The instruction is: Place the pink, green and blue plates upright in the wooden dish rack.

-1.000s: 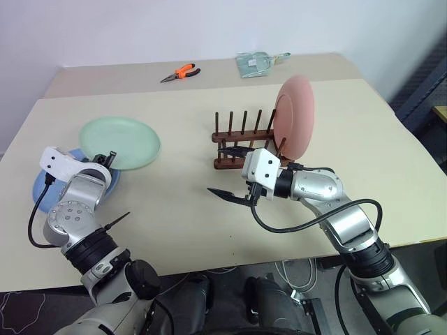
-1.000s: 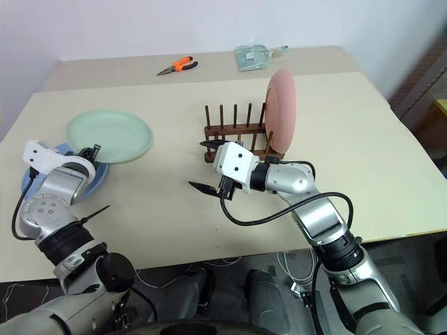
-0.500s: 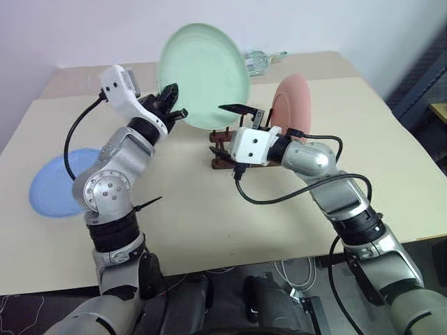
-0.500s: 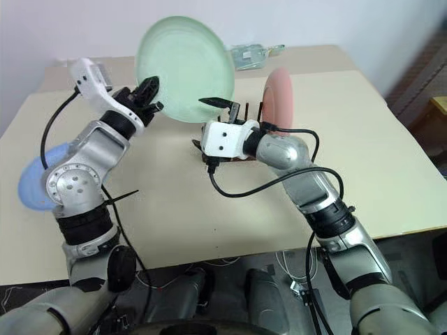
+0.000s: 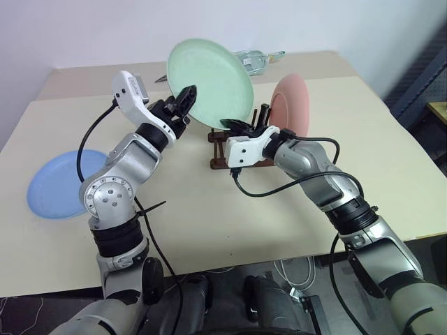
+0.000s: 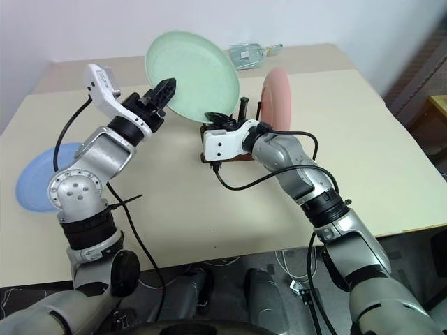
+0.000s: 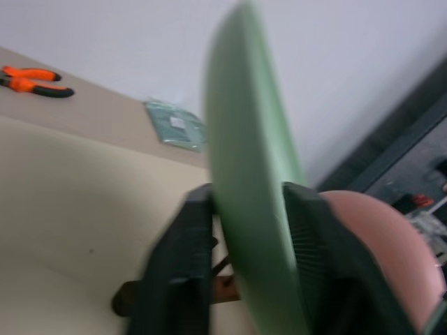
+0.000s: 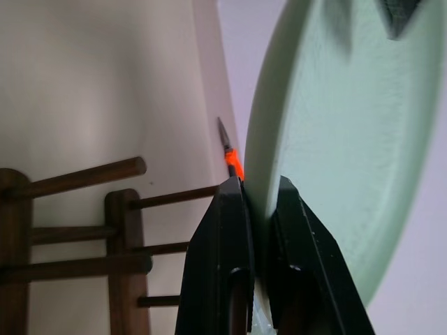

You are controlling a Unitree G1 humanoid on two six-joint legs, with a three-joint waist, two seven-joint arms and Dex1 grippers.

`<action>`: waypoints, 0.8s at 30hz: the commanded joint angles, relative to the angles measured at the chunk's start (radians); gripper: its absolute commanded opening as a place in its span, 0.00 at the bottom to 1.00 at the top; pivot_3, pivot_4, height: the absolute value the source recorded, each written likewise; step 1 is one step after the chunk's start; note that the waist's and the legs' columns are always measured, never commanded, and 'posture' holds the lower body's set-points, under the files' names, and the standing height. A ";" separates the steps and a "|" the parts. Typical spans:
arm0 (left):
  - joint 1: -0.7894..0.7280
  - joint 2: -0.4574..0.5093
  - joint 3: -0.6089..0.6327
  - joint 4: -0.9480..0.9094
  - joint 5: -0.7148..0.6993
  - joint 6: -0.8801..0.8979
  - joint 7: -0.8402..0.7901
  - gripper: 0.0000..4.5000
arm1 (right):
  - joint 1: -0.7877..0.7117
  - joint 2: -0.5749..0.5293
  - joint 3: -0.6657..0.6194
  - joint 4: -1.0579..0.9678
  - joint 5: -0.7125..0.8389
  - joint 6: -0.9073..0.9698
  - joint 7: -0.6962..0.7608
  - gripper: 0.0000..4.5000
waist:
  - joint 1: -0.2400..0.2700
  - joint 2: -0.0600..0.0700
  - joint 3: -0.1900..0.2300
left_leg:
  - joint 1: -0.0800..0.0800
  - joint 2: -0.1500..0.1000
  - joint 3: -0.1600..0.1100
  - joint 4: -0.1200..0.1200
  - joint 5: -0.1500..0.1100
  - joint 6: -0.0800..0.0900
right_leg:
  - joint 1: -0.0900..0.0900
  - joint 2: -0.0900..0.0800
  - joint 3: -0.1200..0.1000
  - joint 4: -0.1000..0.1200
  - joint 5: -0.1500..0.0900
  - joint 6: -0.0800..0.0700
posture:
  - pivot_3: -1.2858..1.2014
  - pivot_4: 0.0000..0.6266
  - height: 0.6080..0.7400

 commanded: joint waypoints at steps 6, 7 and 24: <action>-0.016 0.156 0.060 0.026 0.152 -0.250 -0.029 0.82 | 0.015 0.005 -0.100 -0.064 0.048 0.015 -0.023 0.00 | -0.008 0.000 0.000 | 0.001 0.000 0.001 -0.002 0.000 -0.001 | -0.001 0.001 0.001 0.000 0.000 0.000 | 0.52 0.24 0.91; 0.014 0.213 0.040 0.038 0.218 -0.290 -0.070 0.82 | 0.039 0.013 -0.134 -0.092 0.110 0.026 -0.004 0.00 | -0.008 0.000 0.000 | 0.001 0.000 0.001 -0.002 0.001 -0.001 | -0.001 0.001 0.002 0.000 0.000 0.000 | 0.52 0.24 0.91; 0.516 0.404 -0.427 0.068 0.645 -0.655 -0.575 0.82 | 0.224 0.252 -0.478 -0.597 1.136 0.778 0.020 0.00 | -0.004 0.002 -0.001 | 0.003 0.002 0.003 -0.013 -0.004 0.005 | -0.005 -0.001 0.005 -0.001 -0.003 -0.009 | 0.52 0.24 0.91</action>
